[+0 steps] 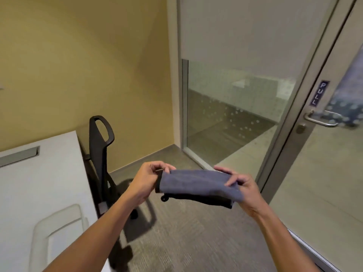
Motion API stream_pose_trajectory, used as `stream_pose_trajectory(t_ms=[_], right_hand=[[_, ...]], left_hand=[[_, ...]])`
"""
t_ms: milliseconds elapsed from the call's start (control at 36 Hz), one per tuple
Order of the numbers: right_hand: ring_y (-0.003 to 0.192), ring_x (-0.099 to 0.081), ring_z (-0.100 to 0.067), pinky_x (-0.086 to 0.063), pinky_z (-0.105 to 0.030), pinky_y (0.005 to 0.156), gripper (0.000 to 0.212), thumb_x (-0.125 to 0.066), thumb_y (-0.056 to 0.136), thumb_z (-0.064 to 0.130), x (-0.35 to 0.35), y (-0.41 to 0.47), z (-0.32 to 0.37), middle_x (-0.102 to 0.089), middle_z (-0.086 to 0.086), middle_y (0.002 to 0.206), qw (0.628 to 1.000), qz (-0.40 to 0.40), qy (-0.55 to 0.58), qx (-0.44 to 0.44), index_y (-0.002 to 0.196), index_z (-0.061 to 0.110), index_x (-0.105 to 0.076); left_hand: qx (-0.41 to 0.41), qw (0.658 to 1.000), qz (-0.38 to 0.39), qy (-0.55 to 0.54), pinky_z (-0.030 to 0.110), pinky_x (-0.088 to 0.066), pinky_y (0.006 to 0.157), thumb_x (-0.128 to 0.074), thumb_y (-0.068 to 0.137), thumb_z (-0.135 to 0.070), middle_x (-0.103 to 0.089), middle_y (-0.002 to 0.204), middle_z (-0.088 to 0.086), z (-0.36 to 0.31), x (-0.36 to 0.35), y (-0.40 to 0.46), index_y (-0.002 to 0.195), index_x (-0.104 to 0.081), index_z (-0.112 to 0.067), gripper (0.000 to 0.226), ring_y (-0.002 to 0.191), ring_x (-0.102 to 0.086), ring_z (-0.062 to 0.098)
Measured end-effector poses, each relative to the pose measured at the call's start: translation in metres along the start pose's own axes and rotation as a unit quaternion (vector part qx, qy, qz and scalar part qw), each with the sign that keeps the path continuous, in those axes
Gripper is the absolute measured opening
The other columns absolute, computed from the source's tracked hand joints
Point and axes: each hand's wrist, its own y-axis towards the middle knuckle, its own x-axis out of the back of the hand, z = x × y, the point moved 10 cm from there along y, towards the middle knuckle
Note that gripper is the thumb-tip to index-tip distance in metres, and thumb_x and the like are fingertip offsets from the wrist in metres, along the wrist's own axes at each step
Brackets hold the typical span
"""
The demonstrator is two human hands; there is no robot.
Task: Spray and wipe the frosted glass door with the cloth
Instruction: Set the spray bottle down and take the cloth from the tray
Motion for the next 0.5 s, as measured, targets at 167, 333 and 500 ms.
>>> stream_pose_trajectory(t_ms=[167,333,500], right_hand=[[0.121,-0.065,-0.013,-0.05,-0.025,0.097,0.068,-0.046,0.075,-0.036,0.049,-0.014,0.014,-0.072,0.013,0.123,0.981,-0.009,-0.192,0.028,0.062,0.024,-0.078],[0.127,-0.06,-0.009,-0.047,-0.038,0.112,0.075,-0.036,0.076,-0.029,0.083,-0.036,0.03,-0.066,0.01,0.131,0.959,0.01,-0.282,-0.017,0.081,0.031,-0.081],[0.15,-0.034,-0.012,-0.029,-0.035,0.123,0.059,-0.036,0.103,0.044,0.055,-0.064,0.093,-0.043,0.002,0.159,0.815,-0.12,-0.552,0.128,0.151,0.012,-0.046]], left_hand=[[-0.027,0.996,0.087,-0.014,0.023,-0.063,0.08,-0.057,0.095,0.016,-0.083,0.111,0.009,-0.023,-0.065,0.011,0.065,-0.058,-0.022,0.048,0.103,-0.079,0.016],[-0.022,0.988,0.144,-0.048,0.023,-0.058,0.069,-0.054,0.084,0.005,-0.08,0.115,0.019,-0.042,-0.121,0.019,0.066,-0.053,-0.024,0.034,0.094,-0.076,0.018],[-0.004,0.981,0.189,-0.038,0.028,-0.04,0.058,-0.054,0.096,0.005,-0.069,0.109,0.028,-0.044,-0.168,0.029,0.069,-0.051,-0.024,0.04,0.086,-0.058,0.028]])
